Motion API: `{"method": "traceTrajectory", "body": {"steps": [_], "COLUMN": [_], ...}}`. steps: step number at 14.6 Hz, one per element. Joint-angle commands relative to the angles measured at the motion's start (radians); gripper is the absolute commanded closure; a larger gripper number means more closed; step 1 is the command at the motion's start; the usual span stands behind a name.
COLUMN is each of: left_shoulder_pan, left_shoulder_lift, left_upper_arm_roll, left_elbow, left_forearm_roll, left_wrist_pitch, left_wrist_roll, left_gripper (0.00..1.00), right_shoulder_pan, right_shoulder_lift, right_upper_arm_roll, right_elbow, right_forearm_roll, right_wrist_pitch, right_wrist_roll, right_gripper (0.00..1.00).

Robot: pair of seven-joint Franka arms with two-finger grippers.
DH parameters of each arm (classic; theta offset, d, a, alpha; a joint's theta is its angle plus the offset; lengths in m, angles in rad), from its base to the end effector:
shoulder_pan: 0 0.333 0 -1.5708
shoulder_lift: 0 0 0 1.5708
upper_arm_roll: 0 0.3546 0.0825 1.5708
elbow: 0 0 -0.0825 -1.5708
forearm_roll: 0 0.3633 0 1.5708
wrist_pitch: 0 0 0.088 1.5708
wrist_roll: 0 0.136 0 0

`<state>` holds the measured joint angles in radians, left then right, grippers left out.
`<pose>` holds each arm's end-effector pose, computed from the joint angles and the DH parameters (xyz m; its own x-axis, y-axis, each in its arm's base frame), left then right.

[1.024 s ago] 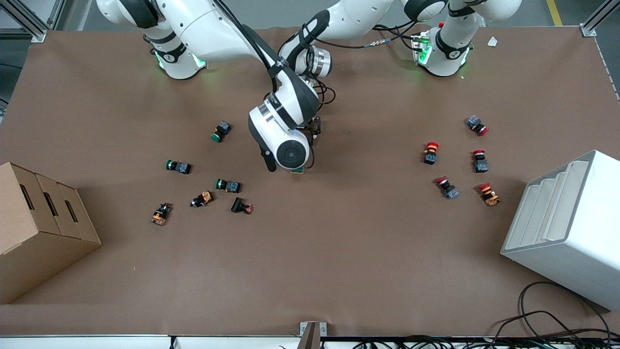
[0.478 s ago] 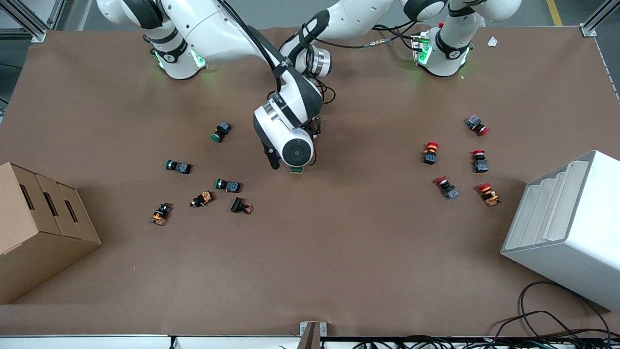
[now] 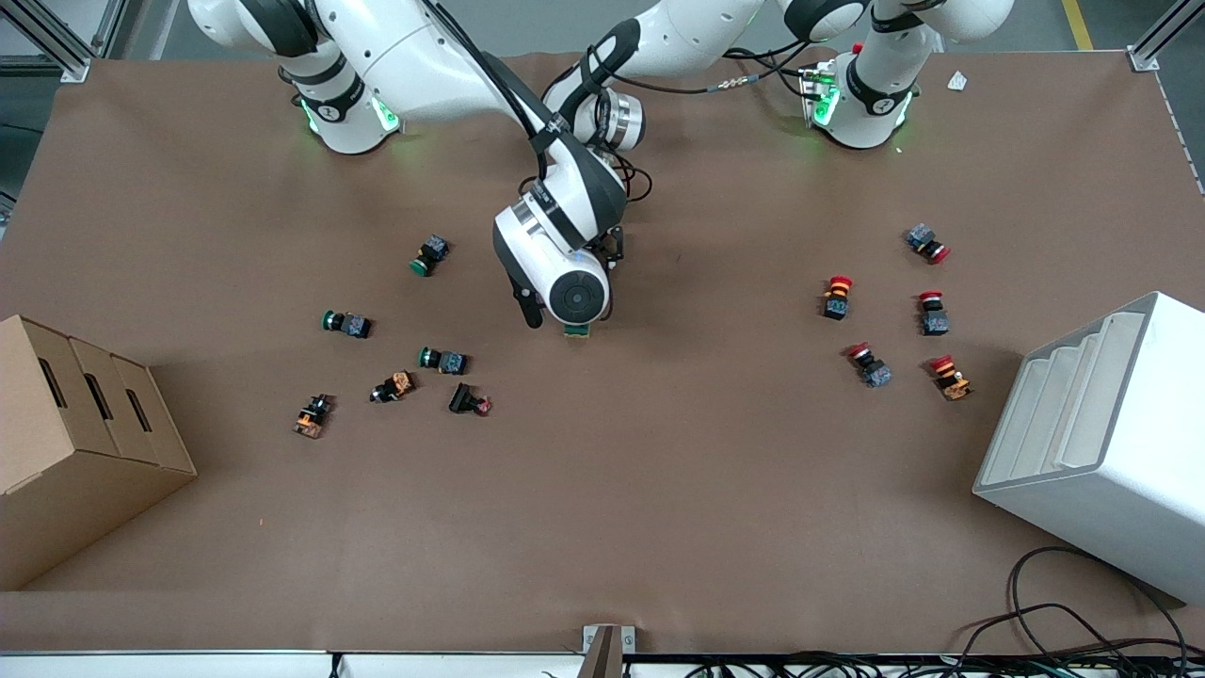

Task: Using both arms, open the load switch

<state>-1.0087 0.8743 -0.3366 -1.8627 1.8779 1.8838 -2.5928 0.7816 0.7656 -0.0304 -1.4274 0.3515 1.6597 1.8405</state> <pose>0.2460 -0.5794 0.0928 0.3793 -0.0592 0.9234 -0.1036 -0.9944 -0.0212 0.4495 0.4846 0.2305 0.3134 -0.9427 -0.1142 -0.7617 -0.3214 0.5626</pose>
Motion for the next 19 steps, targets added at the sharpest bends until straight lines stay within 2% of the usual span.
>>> {"method": "traceTrajectory", "body": {"steps": [1,7,11,14,17,19], "left_shoulder_pan": [-0.016,-0.016,-0.014,-0.013,-0.013,-0.011], "left_shoulder_lift": [0.057,0.052,0.051,0.048,0.039,0.019], "left_upper_arm_roll": [-0.004,-0.004,-0.004,-0.005,-0.010,-0.018], "left_elbow": [0.002,0.002,0.002,0.000,0.004,0.004], "left_forearm_roll": [0.004,0.003,0.003,0.000,-0.014,-0.034], "left_wrist_pitch": [0.038,0.026,0.024,0.024,0.024,0.024], "left_wrist_roll": [-0.006,-0.004,-0.003,-0.003,0.006,0.010], "left_gripper": [0.01,0.01,0.01,0.01,0.01,0.01], "right_shoulder_pan": [0.021,0.031,-0.024,-0.106,-0.188,-0.261], "right_shoulder_lift": [-0.002,-0.002,-0.034,-0.054,-0.107,-0.149], "right_upper_arm_roll": [-0.009,-0.011,-0.017,-0.019,-0.017,-0.017], "right_elbow": [-0.019,-0.041,0.005,0.090,0.096,0.094], "right_forearm_roll": [0.004,-0.005,-0.046,-0.113,-0.254,-0.293], "right_wrist_pitch": [0.011,0.037,-0.017,-0.087,-0.078,-0.075], "right_wrist_roll": [0.006,0.006,-0.036,-0.197,-0.456,-0.673], "right_gripper": [0.00,0.00,0.00,0.00,0.00,0.00]}}
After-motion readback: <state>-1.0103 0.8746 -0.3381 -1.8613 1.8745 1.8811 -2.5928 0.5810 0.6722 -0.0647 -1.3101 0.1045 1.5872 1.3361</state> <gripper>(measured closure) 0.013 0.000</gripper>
